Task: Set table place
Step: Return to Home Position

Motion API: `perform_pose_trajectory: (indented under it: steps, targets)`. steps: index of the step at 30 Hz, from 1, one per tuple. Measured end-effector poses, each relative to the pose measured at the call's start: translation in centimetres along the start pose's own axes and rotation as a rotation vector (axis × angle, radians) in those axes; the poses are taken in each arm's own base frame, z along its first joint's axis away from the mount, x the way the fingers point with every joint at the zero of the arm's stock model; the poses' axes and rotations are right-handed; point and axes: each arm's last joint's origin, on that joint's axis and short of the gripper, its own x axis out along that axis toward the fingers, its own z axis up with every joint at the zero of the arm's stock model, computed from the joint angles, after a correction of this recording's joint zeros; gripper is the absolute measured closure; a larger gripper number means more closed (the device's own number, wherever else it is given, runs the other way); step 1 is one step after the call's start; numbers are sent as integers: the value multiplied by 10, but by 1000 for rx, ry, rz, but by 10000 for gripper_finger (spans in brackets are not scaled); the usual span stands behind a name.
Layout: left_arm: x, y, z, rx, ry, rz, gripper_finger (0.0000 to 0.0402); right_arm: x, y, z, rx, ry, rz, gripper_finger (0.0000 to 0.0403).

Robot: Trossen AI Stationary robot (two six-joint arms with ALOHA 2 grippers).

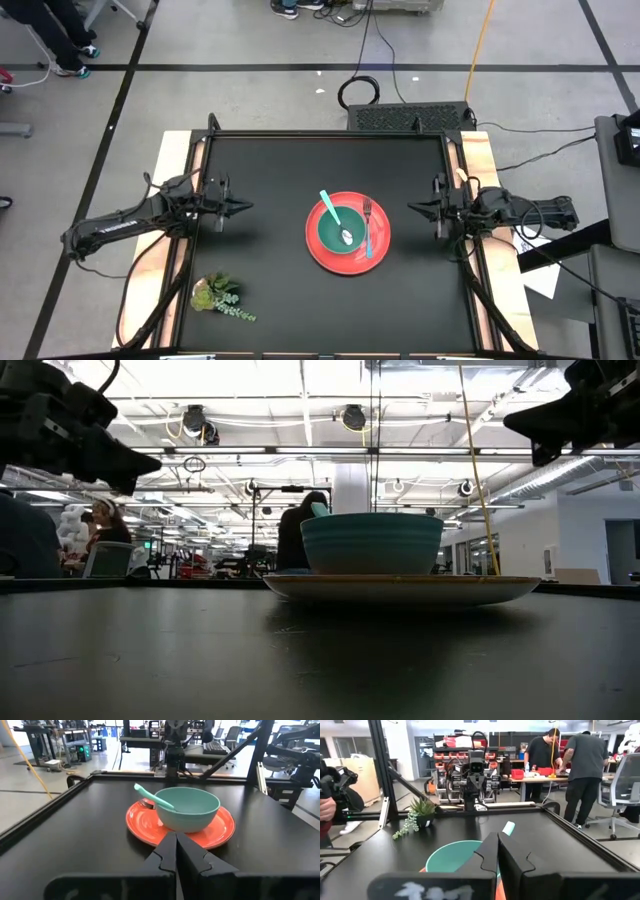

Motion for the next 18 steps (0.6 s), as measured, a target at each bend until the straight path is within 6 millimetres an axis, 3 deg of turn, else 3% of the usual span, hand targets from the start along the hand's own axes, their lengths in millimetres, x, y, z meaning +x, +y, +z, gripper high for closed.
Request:
perform_pose_trajectory:
  steps: [12,18]
  targets:
    - [3,1,-8,8,-25,1,388,1,0,-2,4,-15,0,403]
    - [3,1,-8,11,-25,1,383,5,0,-17,6,14,0,403]
